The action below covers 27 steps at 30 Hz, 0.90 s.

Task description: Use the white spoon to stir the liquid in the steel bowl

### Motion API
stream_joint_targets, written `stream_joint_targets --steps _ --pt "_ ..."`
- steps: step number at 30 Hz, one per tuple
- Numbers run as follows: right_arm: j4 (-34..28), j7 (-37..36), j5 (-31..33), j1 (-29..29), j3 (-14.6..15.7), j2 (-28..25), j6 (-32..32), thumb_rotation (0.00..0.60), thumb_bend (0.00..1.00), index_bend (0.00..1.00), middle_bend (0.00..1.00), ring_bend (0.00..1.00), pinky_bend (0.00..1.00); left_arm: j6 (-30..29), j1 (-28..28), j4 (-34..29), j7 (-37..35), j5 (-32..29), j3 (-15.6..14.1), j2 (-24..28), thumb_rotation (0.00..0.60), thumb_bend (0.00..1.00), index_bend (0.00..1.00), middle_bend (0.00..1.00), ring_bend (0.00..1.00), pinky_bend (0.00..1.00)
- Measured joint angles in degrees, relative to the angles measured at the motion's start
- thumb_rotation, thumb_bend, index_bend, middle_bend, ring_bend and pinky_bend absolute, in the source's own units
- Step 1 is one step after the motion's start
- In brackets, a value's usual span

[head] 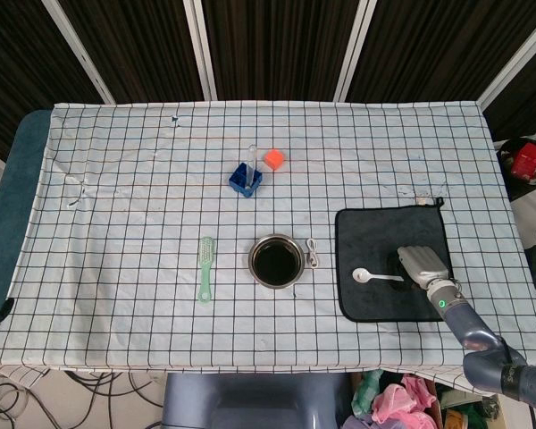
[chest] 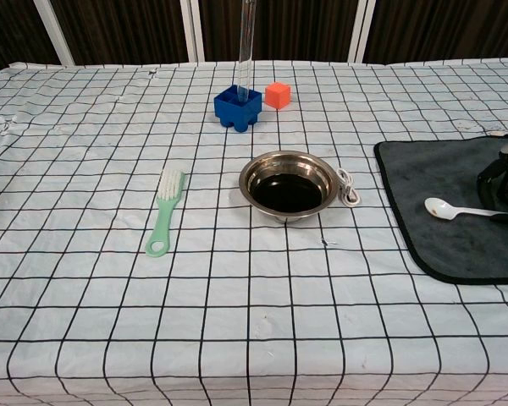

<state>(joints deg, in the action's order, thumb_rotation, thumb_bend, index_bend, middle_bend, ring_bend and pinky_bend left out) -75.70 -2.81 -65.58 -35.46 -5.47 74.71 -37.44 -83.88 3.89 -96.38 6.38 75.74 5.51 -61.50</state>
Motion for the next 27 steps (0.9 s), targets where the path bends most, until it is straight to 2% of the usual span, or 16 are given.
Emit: stream_joint_targets --steps 27 --pt "-0.8 0.3 0.33 -0.42 0.35 -0.29 -0.28 0.6 0.45 0.62 0.81 0.99 0.98 0.13 0.05 0.09 -0.3 -0.04 0.03 0.1 0.6 0.24 0.08 0.03 0.0 0.0"
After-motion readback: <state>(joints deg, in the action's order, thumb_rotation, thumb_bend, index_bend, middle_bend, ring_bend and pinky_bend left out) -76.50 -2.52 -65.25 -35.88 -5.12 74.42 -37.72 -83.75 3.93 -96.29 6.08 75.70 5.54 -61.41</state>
